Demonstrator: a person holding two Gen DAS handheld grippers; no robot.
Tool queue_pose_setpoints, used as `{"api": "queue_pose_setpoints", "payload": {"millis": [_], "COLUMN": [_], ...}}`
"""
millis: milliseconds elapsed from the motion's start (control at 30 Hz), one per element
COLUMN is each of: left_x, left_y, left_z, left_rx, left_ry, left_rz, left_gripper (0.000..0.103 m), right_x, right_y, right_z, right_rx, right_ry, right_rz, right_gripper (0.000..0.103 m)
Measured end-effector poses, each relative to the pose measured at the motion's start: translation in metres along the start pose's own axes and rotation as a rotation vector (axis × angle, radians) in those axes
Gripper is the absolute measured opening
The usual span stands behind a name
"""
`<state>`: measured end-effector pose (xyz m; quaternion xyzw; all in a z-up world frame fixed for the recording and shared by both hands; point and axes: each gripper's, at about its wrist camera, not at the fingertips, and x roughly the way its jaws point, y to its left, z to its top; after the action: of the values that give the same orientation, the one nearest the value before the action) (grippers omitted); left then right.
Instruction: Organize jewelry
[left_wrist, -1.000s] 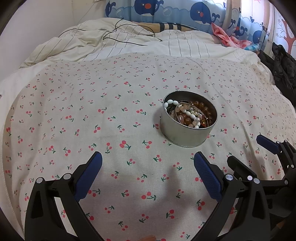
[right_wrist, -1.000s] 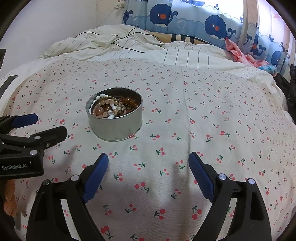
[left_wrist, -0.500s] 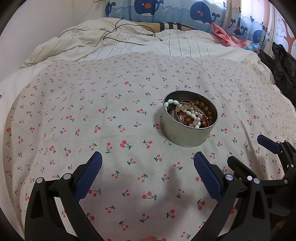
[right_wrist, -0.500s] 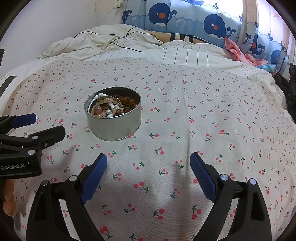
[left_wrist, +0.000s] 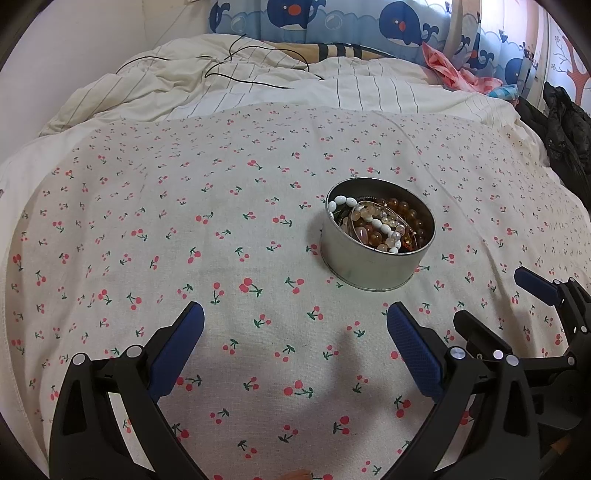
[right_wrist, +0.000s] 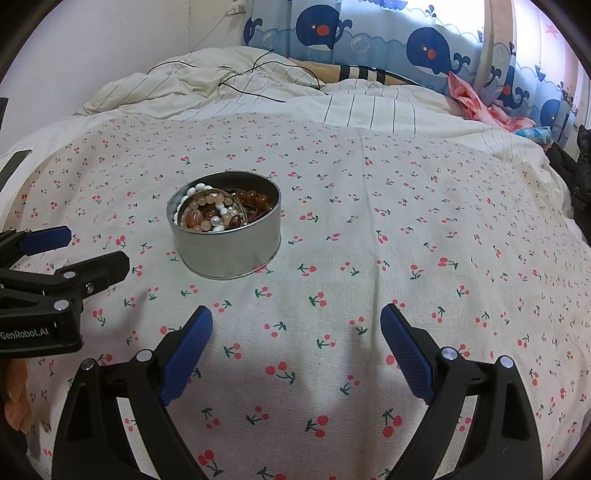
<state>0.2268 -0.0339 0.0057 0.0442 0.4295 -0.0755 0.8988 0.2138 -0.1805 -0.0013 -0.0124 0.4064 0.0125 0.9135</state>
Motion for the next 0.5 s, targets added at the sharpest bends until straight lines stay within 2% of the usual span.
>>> {"api": "queue_pose_setpoints", "payload": {"millis": [500], "left_x": [0.0026], "left_y": [0.0007], "left_z": [-0.0025], "left_rx": [-0.005], "left_ry": [0.007], "left_rz": [-0.003], "left_gripper": [0.095], "right_x": [0.0006], "right_y": [-0.0016], "right_z": [-0.0027], "right_rx": [0.0], "right_ry": [0.003], "right_rz": [-0.004], "right_gripper": [0.091]}}
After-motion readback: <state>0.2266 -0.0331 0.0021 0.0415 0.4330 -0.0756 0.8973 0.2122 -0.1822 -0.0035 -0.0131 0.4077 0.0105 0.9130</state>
